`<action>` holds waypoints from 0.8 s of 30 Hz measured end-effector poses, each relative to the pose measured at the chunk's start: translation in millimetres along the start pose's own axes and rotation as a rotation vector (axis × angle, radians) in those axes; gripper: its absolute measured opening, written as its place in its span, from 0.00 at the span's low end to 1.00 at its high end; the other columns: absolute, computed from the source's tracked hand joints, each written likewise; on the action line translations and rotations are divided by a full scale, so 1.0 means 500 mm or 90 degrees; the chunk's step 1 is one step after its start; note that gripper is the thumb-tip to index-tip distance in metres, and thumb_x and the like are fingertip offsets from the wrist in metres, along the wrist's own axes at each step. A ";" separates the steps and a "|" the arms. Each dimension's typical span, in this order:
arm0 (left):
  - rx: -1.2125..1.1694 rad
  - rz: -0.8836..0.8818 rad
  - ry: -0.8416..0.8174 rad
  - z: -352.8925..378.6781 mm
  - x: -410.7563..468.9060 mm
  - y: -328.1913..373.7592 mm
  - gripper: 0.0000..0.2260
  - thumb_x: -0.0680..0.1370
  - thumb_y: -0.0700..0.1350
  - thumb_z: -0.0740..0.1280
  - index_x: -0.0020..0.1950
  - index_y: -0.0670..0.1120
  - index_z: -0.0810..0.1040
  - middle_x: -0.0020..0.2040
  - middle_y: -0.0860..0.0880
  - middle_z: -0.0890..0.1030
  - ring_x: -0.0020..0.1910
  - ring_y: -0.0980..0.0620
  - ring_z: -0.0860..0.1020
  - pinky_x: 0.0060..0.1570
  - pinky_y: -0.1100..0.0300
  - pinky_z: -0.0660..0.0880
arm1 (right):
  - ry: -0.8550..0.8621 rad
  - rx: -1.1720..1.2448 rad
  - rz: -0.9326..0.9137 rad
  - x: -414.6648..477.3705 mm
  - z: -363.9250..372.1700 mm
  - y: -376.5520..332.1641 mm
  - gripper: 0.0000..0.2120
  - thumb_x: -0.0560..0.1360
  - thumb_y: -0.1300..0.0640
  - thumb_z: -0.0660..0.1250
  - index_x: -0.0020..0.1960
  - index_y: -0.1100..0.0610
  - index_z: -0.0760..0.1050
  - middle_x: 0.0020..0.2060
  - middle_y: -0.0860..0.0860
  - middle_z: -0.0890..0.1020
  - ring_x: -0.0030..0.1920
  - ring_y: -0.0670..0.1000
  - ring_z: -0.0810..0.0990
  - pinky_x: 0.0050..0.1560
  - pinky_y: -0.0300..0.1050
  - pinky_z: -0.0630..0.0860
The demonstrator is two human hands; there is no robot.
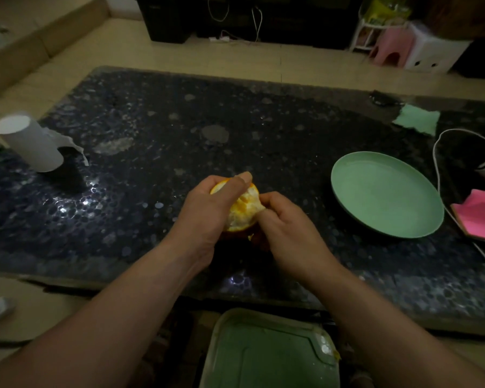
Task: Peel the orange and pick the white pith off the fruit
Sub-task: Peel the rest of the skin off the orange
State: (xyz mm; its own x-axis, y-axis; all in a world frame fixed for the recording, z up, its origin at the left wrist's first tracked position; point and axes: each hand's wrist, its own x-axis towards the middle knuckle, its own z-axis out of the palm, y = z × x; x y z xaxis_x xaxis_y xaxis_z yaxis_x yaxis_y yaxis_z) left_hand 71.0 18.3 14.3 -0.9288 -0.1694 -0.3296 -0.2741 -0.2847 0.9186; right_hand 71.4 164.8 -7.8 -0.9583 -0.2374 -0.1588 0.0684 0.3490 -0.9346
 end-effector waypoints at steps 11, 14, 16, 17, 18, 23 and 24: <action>0.037 0.043 -0.019 -0.006 -0.001 -0.005 0.12 0.76 0.50 0.76 0.55 0.45 0.83 0.40 0.49 0.85 0.38 0.53 0.84 0.34 0.58 0.80 | -0.030 0.005 -0.032 0.003 -0.016 -0.003 0.07 0.80 0.47 0.67 0.57 0.44 0.78 0.41 0.49 0.86 0.37 0.46 0.82 0.40 0.53 0.78; 0.015 0.043 -0.024 -0.006 -0.001 0.000 0.15 0.73 0.52 0.77 0.54 0.45 0.82 0.40 0.48 0.85 0.38 0.52 0.84 0.34 0.58 0.80 | -0.033 0.069 -0.013 0.000 -0.017 -0.009 0.07 0.83 0.55 0.67 0.59 0.49 0.79 0.39 0.51 0.85 0.35 0.47 0.80 0.39 0.51 0.75; 0.029 0.054 -0.032 -0.007 -0.003 0.002 0.19 0.69 0.55 0.78 0.54 0.46 0.82 0.41 0.48 0.85 0.39 0.53 0.84 0.35 0.59 0.80 | -0.044 0.074 0.003 0.000 -0.018 -0.010 0.07 0.83 0.53 0.65 0.60 0.47 0.79 0.42 0.53 0.86 0.37 0.48 0.81 0.41 0.51 0.78; 0.043 0.060 -0.037 -0.008 -0.003 0.002 0.18 0.70 0.54 0.78 0.54 0.46 0.82 0.42 0.49 0.85 0.39 0.53 0.84 0.36 0.59 0.80 | -0.056 0.075 0.006 0.000 -0.018 -0.011 0.07 0.84 0.52 0.65 0.60 0.47 0.79 0.43 0.53 0.87 0.38 0.48 0.81 0.42 0.52 0.78; 0.060 0.068 -0.041 -0.011 -0.003 0.000 0.17 0.72 0.53 0.78 0.55 0.46 0.82 0.43 0.49 0.85 0.40 0.54 0.84 0.37 0.60 0.80 | -0.065 0.077 0.008 0.001 -0.018 -0.009 0.06 0.84 0.52 0.65 0.59 0.47 0.79 0.43 0.53 0.87 0.38 0.49 0.81 0.42 0.52 0.78; 0.081 0.089 -0.052 -0.014 -0.005 0.000 0.20 0.69 0.56 0.78 0.56 0.48 0.83 0.47 0.48 0.86 0.43 0.53 0.85 0.39 0.59 0.81 | -0.046 0.125 -0.009 0.001 -0.015 -0.007 0.06 0.82 0.57 0.68 0.58 0.51 0.79 0.40 0.55 0.85 0.37 0.52 0.78 0.40 0.54 0.74; 0.062 0.082 -0.055 -0.014 -0.006 0.003 0.22 0.67 0.57 0.78 0.55 0.47 0.83 0.47 0.48 0.85 0.43 0.52 0.85 0.39 0.58 0.81 | -0.041 0.135 -0.017 0.001 -0.013 -0.008 0.07 0.82 0.58 0.68 0.59 0.51 0.80 0.40 0.57 0.84 0.37 0.53 0.78 0.39 0.54 0.73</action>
State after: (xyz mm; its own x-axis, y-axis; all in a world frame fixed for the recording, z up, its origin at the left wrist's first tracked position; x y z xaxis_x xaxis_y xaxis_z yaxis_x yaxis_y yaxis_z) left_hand 75.2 11.9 15.0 -0.9747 -0.1150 -0.1917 -0.1705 -0.1719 0.9702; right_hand 68.7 169.3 -2.0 -0.9412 -0.3044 -0.1464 0.1063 0.1445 -0.9838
